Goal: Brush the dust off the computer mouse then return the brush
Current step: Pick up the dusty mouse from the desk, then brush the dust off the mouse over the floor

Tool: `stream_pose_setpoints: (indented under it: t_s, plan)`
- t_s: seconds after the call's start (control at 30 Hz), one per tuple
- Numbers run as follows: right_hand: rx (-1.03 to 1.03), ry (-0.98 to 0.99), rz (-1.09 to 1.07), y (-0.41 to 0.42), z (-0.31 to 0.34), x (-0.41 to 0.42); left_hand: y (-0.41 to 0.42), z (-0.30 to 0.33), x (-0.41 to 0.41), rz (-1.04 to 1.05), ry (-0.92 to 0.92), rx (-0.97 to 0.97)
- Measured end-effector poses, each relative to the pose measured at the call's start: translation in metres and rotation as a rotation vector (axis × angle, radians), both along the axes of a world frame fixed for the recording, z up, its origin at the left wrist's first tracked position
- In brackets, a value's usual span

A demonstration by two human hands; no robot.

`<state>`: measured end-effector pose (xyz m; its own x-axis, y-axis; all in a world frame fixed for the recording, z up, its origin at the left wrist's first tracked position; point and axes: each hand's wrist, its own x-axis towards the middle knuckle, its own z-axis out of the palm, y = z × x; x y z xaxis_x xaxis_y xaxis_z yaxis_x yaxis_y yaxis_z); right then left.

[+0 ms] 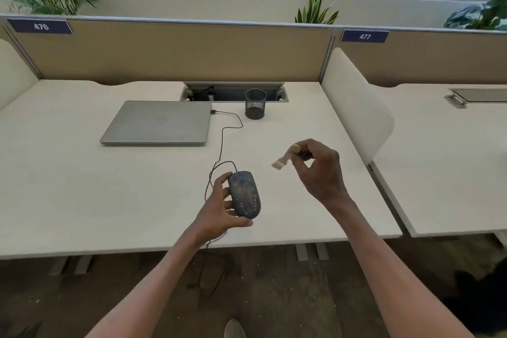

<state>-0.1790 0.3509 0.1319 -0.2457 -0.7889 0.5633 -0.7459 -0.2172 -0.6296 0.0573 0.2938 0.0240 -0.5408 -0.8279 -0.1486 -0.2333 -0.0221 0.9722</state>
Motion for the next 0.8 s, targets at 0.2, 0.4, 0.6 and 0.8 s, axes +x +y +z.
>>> stream_pose_setpoints:
  t_s: [0.2, 0.4, 0.6, 0.8]
  plan:
    - [0.035, -0.023, 0.015, 0.051, -0.001, 0.024, 0.066, 0.016, 0.030, 0.010, -0.006, -0.009]
    - [0.032, -0.028, 0.004, 0.085, 0.004, 0.058, 0.111, 0.029, 0.062, -0.023, 0.000, 0.001]
    - [0.041, -0.115, -0.053, 0.103, 0.010, 0.093, 0.125, 0.029, 0.098, -0.060, 0.003, 0.003]
    - [0.111, -0.210, -0.137, 0.108, 0.018, 0.150, 0.118, 0.020, 0.146, -0.157, 0.017, 0.012]
